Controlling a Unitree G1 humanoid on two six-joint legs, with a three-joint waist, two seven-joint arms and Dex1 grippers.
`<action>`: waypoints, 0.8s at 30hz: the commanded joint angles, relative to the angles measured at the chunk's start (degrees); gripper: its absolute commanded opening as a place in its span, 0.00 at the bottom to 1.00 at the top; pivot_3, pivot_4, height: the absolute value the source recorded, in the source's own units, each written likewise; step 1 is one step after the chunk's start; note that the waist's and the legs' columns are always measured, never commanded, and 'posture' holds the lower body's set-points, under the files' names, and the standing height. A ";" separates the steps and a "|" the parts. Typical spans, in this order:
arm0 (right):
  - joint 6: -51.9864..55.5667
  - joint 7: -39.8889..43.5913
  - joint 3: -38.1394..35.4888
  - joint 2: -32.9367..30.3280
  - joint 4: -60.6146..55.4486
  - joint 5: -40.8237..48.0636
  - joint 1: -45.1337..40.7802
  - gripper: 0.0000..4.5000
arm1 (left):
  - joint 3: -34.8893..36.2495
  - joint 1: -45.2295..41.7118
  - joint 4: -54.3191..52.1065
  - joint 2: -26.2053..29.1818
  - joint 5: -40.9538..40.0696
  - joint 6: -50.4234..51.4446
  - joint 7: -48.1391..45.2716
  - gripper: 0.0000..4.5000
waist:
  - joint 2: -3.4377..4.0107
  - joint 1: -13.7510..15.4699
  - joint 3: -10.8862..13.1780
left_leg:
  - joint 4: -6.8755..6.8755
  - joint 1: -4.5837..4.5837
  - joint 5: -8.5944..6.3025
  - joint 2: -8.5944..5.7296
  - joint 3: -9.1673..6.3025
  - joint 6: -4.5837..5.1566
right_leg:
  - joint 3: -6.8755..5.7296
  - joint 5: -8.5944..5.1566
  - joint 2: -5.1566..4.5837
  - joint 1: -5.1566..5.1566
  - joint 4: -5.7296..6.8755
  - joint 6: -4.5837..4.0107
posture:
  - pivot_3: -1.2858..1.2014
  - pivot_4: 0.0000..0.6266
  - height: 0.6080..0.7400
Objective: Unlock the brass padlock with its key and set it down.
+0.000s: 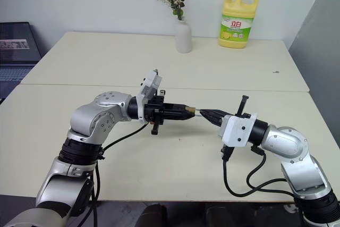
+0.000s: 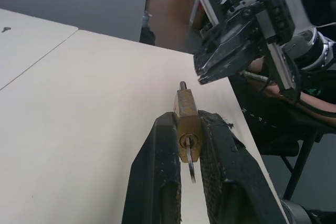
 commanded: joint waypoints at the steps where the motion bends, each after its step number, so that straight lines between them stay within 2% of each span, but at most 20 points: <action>1: -1.38 0.54 0.19 0.29 0.46 0.41 -1.88 0.00 | 1.07 -0.12 -2.75 0.37 -1.34 0.04 0.05 0.04 | 0.00 -0.06 0.00 | 0.00 0.01 0.00 0.00 0.00 0.00 | 0.01 -0.01 0.00 0.00 0.00 0.01 | 0.52 0.24 1.00; 24: -8.27 6.12 1.87 -0.62 8.87 0.84 -4.85 0.00 | 1.84 1.11 -6.70 3.06 -5.85 3.02 -1.10 0.04 | 0.00 -0.02 0.00 | 0.00 0.01 0.00 0.01 0.01 0.00 | 0.00 0.00 0.00 0.00 0.00 0.00 | 0.52 0.24 1.00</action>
